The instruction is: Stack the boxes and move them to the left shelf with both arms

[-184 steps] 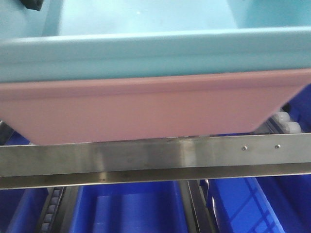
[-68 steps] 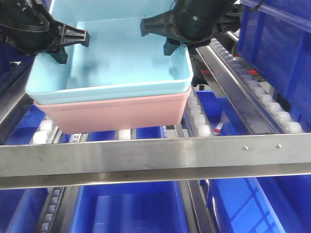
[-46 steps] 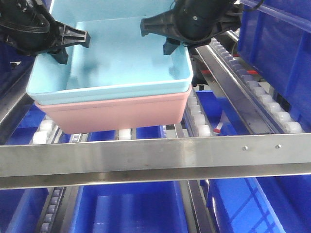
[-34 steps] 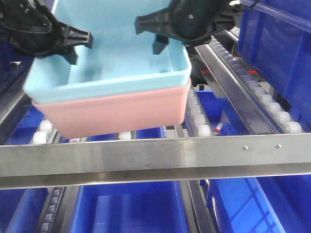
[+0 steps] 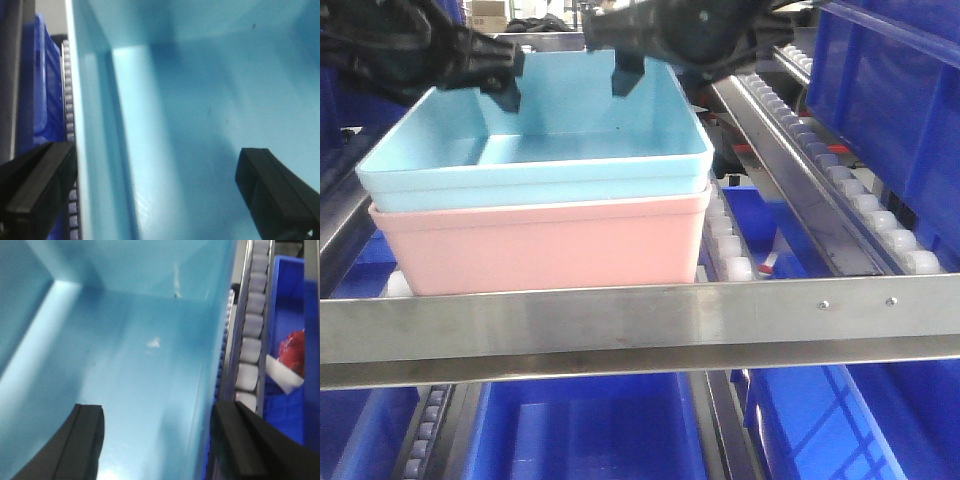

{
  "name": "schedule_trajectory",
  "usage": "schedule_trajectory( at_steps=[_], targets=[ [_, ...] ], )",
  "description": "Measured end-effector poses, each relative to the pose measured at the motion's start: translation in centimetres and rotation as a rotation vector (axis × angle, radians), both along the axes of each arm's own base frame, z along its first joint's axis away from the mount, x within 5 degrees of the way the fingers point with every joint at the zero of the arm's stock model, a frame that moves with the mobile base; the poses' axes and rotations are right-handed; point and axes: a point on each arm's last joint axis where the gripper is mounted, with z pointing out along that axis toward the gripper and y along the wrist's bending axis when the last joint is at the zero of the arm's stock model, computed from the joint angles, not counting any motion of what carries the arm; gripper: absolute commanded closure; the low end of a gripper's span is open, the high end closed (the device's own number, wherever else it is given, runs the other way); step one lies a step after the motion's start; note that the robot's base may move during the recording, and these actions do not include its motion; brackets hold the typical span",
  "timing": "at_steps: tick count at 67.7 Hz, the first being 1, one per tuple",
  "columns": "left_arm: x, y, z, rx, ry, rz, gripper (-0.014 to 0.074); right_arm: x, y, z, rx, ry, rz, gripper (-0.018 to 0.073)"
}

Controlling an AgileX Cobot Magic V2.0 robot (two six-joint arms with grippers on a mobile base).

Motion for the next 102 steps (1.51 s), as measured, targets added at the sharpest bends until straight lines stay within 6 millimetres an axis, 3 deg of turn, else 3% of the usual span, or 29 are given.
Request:
schedule_trajectory(
  at_steps=[12,20,30,40,52,64,77,102],
  targets=[
    [-0.9,0.8,2.8,-0.003,-0.071,0.024,0.0057,-0.7,-1.0,2.2,-0.004,-0.044,-0.032,0.0083],
    [-2.1,1.5,5.3,-0.023,-0.133,0.047,0.0141,-1.4,-2.0,4.3,0.002,-0.081,-0.069,0.0259],
    [-3.4,2.3,7.8,-0.052,-0.197,0.058,0.0340,-2.6,-3.1,7.0,0.018,-0.141,-0.085,0.0540],
    [-4.7,2.9,9.3,-0.073,-0.238,0.061,0.0619,-3.4,-3.8,8.7,0.040,-0.175,-0.100,0.0524],
    [-6.7,3.9,9.5,-0.072,-0.249,0.059,0.0600,-5.2,-5.2,9.6,0.054,-0.193,-0.097,0.0524],
    [-9.3,4.6,8.2,-0.083,-0.233,0.003,0.0600,-8.3,-6.7,7.4,0.018,-0.179,-0.017,0.0524],
    [-12.0,4.2,6.2,-0.090,-0.224,-0.176,0.0600,-12.3,-8.5,5.2,0.013,-0.179,0.097,0.0524],
    [-16.9,4.5,3.8,-0.148,-0.216,-0.381,0.0600,-18.5,-12.6,3.8,0.037,-0.246,0.150,0.0524]
  ],
)
